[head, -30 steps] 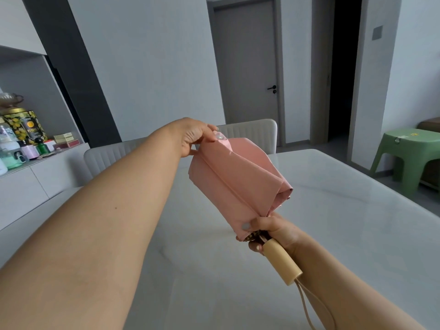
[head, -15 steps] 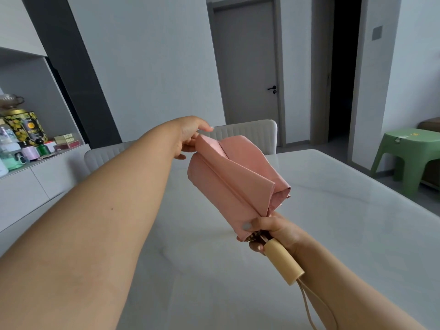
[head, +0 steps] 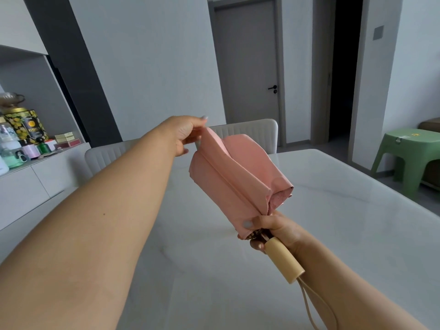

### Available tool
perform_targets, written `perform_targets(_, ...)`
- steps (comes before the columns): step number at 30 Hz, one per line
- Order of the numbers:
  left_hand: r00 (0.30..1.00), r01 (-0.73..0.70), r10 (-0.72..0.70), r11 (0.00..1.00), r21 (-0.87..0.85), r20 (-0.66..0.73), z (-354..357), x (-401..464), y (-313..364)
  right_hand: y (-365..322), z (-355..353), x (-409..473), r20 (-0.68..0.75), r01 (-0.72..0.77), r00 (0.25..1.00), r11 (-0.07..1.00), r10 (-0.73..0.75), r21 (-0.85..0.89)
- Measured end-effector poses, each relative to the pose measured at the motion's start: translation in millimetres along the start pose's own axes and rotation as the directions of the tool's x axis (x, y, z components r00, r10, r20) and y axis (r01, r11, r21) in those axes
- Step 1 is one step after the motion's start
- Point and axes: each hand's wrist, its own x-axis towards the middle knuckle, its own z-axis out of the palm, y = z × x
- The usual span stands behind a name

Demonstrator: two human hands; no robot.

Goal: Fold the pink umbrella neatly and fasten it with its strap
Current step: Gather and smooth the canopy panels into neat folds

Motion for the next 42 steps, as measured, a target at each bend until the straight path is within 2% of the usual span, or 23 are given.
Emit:
perform_targets(2, 0.981, -0.13, 0.133, 0.991, 0.034, -0.142, 1.8, -1.9, -0.6, -0.4, -0.8, 0.4, -0.019, 0.004, 1.0, 1.0, -0.004, 0.016)
perform_targets(4, 0.95, -0.245, 0.259, 0.965, 0.094, -0.177, 5.9, -11.0, -2.5, -0.7, -2.0, 1.2, -0.034, 0.009, 0.999, 0.999, -0.007, 0.03)
perform_targets(7, 0.918, -0.381, 0.394, 0.91, 0.165, -0.053, 18.4, -39.3, -10.6, -0.8, -4.3, 2.3, -0.053, 0.008, 0.999, 1.0, -0.006, 0.03)
perform_targets(11, 0.871, -0.491, 0.475, 0.84, 0.23, 0.126, 40.8, -85.9, -29.4, 0.2, -5.0, 2.4, -0.074, 0.022, 0.997, 0.999, -0.019, 0.039)
perform_targets(14, 0.842, -0.539, 0.517, 0.807, 0.241, 0.154, 60.2, -114.8, -43.3, 1.6, -4.7, 2.6, -0.098, 0.026, 0.995, 0.999, -0.022, 0.038)
perform_targets(20, 0.839, -0.545, 0.531, 0.816, 0.192, 0.122, 84.0, -138.4, -61.2, -0.1, -8.5, 3.3, -0.088, 0.0, 0.996, 1.0, 0.0, 0.002)
perform_targets(26, 0.816, -0.578, 0.574, 0.804, 0.139, 0.074, 94.6, -142.8, -74.0, -1.9, -9.9, 3.8, -0.066, 0.047, 0.997, 0.998, -0.045, 0.031)
perform_targets(31, 0.824, -0.566, 0.562, 0.818, 0.105, 0.065, 90.3, -136.3, -70.8, -2.2, -12.5, 3.3, -0.129, 0.065, 0.99, 0.997, -0.059, 0.043)
perform_targets(34, 0.838, -0.541, 0.546, 0.826, 0.158, 0.016, 78.0, -116.8, -58.0, -0.8, -14.1, 3.7, -0.186, 0.032, 0.982, 0.999, -0.026, 0.029)
perform_targets(36, 0.856, -0.511, 0.516, 0.835, 0.207, 0.032, 73.6, -103.6, -47.5, 0.5, -14.0, 4.4, -0.207, 0.014, 0.978, 1.0, -0.011, 0.014)
perform_targets(42, 0.918, -0.386, 0.389, 0.839, 0.384, 0.073, 75.8, -79.9, -24.3, 1.1, -11.8, 3.0, -0.184, -0.019, 0.983, 1.0, 0.02, 0.004)
